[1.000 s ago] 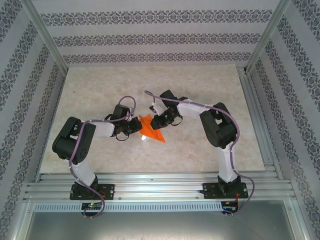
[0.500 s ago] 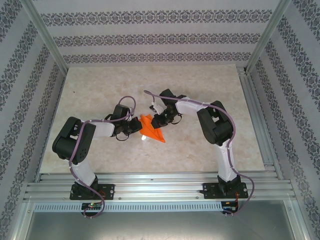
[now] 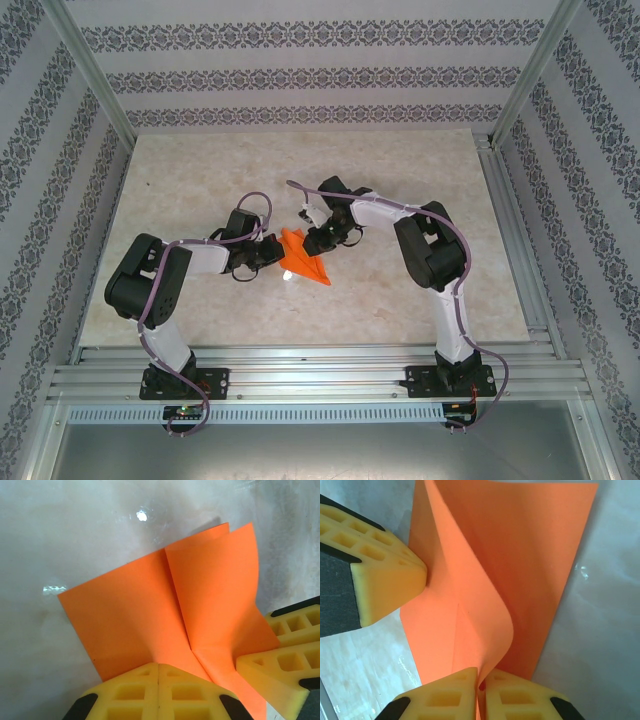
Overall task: Fold a paper plane with a square sheet of paper (fold left side to right side)
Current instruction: Fourth fold the wing at the center of the table.
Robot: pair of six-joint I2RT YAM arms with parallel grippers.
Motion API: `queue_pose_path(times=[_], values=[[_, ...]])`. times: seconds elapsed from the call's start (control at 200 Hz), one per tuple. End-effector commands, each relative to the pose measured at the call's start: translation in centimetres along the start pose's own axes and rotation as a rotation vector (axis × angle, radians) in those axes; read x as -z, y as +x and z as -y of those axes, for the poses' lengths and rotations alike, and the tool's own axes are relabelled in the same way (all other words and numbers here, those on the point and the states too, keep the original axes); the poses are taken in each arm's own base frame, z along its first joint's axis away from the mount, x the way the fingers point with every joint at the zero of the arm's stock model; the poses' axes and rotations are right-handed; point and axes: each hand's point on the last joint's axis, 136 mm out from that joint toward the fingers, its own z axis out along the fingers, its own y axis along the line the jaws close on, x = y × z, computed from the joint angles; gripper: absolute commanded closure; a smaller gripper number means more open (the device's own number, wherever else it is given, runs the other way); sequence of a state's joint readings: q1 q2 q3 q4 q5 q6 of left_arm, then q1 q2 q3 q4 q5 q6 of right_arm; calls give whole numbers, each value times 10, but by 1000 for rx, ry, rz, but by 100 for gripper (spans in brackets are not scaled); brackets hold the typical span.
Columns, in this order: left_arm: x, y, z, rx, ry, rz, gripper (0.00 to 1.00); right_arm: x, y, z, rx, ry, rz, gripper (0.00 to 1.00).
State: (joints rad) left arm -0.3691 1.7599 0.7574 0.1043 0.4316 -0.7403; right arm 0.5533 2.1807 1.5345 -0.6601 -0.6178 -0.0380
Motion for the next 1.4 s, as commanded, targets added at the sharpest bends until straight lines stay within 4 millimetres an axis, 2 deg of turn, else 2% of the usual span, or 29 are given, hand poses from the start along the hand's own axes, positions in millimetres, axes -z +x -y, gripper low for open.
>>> queue_pose_path(times=[0.0,0.185,0.52,0.784,0.954,1.234,1.394], values=[[-8,24,-30,19,-101,-56,100,1,-5,10,20,25,-8,89],[-9,23,-31,20,-103,-56,100,-1,-6,11,26,29,-16,89],[-9,23,-31,19,-102,-57,100,-15,4,25,-2,69,-67,89],[-10,25,-33,18,-111,-61,100,1,-10,12,24,43,-14,90],[-10,24,-33,19,-110,-62,100,-3,-4,22,13,69,-45,90],[-10,24,-33,19,-111,-61,100,-3,2,29,7,83,-52,90],[-1,16,-12,-7,-47,-42,100,-9,10,33,-5,89,-79,90]])
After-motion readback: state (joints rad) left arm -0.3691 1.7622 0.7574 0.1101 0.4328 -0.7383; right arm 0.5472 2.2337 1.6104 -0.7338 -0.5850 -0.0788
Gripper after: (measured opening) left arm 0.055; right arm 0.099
